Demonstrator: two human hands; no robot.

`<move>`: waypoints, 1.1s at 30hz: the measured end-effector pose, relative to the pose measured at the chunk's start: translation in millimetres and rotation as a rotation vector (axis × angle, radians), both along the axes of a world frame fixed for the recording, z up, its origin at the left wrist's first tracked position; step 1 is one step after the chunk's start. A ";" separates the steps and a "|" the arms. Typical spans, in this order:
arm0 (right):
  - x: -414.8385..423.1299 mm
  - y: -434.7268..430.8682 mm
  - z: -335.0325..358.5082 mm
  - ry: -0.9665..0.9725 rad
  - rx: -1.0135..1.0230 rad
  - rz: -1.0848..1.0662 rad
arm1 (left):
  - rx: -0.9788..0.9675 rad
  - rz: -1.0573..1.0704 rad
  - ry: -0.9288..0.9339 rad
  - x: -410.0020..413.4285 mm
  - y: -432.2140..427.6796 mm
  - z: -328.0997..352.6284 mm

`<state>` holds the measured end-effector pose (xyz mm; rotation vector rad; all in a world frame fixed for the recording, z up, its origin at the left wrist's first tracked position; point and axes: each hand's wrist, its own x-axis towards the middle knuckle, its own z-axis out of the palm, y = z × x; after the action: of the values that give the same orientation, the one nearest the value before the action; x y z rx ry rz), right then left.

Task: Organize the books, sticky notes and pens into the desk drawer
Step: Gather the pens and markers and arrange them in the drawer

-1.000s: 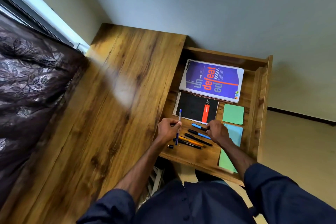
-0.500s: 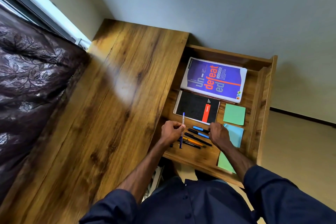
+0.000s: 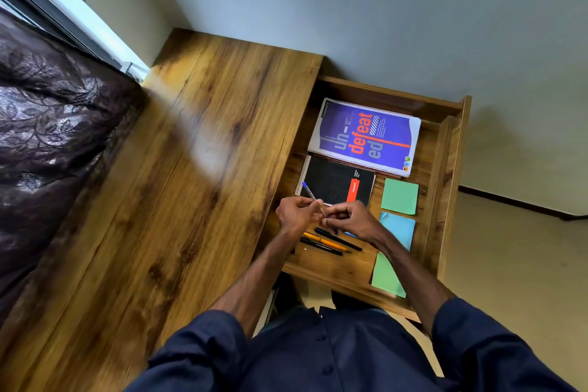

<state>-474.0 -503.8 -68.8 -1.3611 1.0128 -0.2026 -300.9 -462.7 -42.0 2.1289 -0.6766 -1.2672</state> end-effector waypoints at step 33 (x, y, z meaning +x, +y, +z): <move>-1.8 -31.0 -41.8 0.686 -0.490 0.147 | 0.166 0.046 0.450 27.3 24.2 3.2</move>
<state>-475.8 -534.8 -110.6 -2.0158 1.4799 0.1560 -273.6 -438.5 -38.8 1.8689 -0.3376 -1.7486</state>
